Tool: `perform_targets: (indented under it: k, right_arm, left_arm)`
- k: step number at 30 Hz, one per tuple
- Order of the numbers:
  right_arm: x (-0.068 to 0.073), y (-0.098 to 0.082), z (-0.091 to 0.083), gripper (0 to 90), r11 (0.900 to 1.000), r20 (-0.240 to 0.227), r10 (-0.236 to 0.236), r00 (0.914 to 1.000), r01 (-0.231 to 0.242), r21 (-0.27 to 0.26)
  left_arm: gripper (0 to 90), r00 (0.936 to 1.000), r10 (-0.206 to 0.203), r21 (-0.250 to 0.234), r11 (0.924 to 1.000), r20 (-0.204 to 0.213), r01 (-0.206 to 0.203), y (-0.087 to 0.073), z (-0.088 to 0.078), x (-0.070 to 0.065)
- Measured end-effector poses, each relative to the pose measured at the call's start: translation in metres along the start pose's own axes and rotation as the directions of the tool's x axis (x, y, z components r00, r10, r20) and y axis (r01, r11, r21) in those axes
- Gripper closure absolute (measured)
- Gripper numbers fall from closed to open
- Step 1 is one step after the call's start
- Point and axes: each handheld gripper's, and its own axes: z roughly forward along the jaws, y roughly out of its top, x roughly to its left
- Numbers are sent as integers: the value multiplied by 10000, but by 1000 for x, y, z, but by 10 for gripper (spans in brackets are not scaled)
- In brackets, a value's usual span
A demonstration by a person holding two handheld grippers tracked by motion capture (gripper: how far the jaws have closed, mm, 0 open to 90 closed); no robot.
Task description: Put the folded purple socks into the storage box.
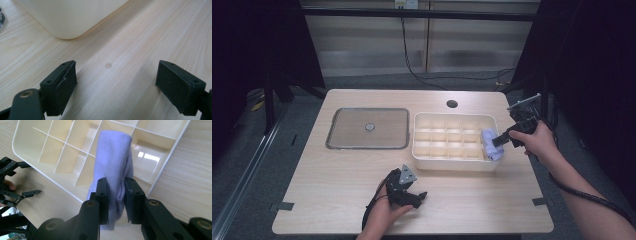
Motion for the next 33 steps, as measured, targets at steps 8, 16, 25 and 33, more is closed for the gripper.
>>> perform_targets:
  k: [8, 16, 25, 33]
  right_arm:
    - [0, 0, 7, 750, 9996, 476, -183, 9987, 173, 226]
    - [-3, -1, 14, 750, 9988, 757, -242, 9968, 210, 432]
    - [-2, -1, 21, 750, 9973, 860, -388, 9955, 331, 659]
    - [0, -2, 28, 751, 9939, 1080, -558, 9926, 449, 1010]
  left_arm:
    - [164, 10000, 6, -6, 10000, 5, -6, 0, 0, 0]
    - [164, 10000, 5, 0, 10000, 4, -5, 0, 0, 0]
    - [164, 10000, 10, 7, 10000, 2, -10, 0, 0, 0]
    - [164, 10000, 4, 1, 10000, -1, -4, 0, 0, 0]
